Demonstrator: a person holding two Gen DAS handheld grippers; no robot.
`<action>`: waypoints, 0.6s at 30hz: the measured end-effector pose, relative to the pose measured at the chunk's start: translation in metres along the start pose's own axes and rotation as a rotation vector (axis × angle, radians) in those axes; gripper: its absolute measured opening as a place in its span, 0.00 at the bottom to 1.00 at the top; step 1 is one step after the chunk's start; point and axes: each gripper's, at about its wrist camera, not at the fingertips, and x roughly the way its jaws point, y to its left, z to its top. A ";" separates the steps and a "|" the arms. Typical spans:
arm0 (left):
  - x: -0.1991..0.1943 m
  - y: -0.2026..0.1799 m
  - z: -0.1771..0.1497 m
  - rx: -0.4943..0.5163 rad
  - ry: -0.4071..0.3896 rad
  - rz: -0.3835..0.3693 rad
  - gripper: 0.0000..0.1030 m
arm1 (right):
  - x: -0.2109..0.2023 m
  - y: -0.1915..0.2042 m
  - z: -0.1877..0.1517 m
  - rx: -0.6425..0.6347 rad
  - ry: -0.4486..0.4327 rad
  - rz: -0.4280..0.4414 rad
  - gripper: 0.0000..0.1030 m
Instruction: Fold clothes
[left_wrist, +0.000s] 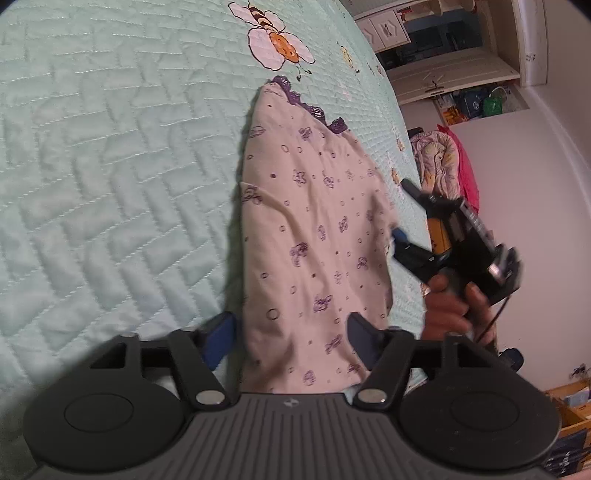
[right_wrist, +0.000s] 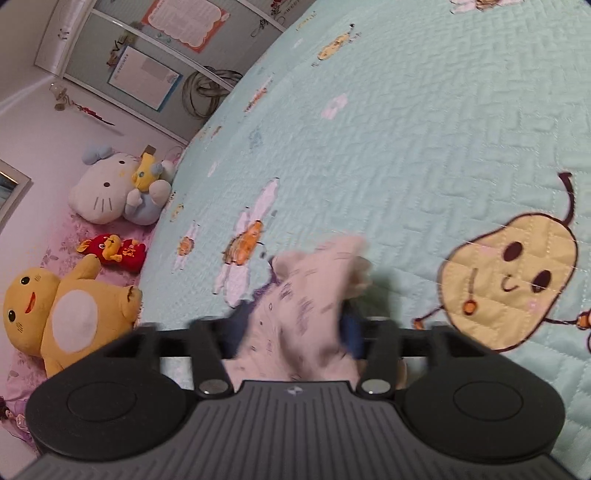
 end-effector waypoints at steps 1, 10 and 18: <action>0.001 -0.001 0.001 -0.007 -0.003 -0.005 0.73 | 0.001 -0.004 -0.001 -0.003 0.005 0.001 0.62; 0.033 -0.015 0.005 -0.021 0.030 -0.001 0.34 | 0.031 -0.028 -0.014 0.052 0.039 0.072 0.61; 0.000 -0.037 0.006 0.091 -0.069 0.002 0.05 | 0.020 -0.002 -0.017 -0.020 0.034 0.067 0.15</action>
